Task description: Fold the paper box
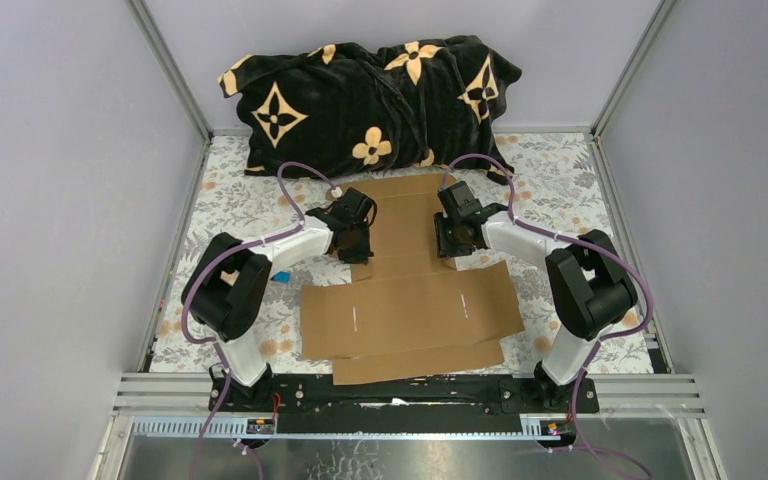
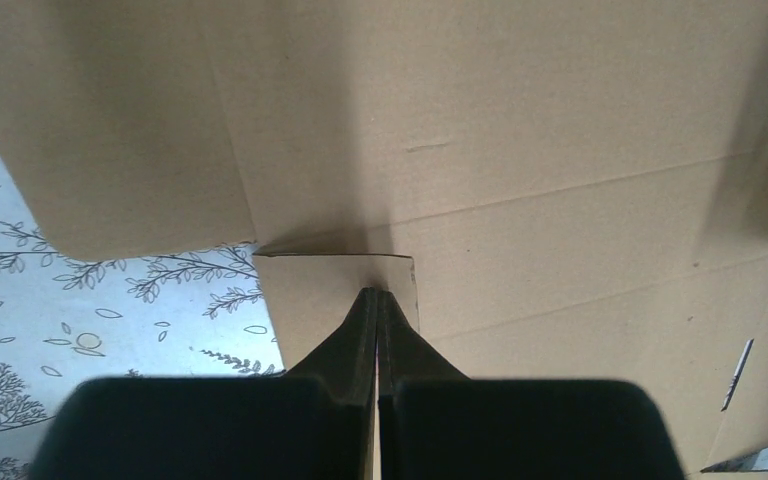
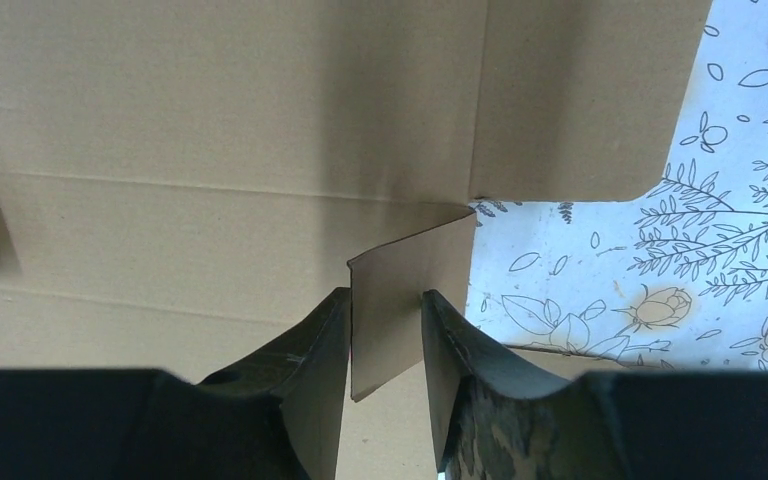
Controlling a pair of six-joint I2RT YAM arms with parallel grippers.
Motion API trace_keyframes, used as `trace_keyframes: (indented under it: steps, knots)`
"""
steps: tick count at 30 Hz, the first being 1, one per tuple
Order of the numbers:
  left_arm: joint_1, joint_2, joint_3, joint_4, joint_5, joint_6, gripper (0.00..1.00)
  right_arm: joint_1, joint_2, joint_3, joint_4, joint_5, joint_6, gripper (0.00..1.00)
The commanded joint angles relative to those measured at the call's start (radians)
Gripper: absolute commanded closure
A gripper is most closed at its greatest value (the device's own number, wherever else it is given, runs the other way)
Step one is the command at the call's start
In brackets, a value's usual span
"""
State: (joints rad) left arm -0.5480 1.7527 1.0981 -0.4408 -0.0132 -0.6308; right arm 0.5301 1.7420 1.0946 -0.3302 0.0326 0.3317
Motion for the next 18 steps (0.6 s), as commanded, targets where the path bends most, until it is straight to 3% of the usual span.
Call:
trace_keyframes:
  steps: [1,8,11,18]
  knots:
    - [-0.017,0.031,0.019,0.053,0.009,-0.02,1.0,0.016,0.016,0.003,0.041,-0.03,0.018,0.6]
    - [-0.037,0.06,-0.004,0.083,0.009,-0.029,1.0,0.031,0.056,0.005,0.023,0.0,0.018,0.61]
    - [-0.045,0.078,-0.019,0.104,0.009,-0.032,1.0,0.039,0.079,0.0,0.02,0.018,0.02,0.67]
    - [-0.047,0.133,0.002,0.133,-0.006,-0.02,1.0,0.047,0.139,-0.006,0.052,0.001,0.042,0.66]
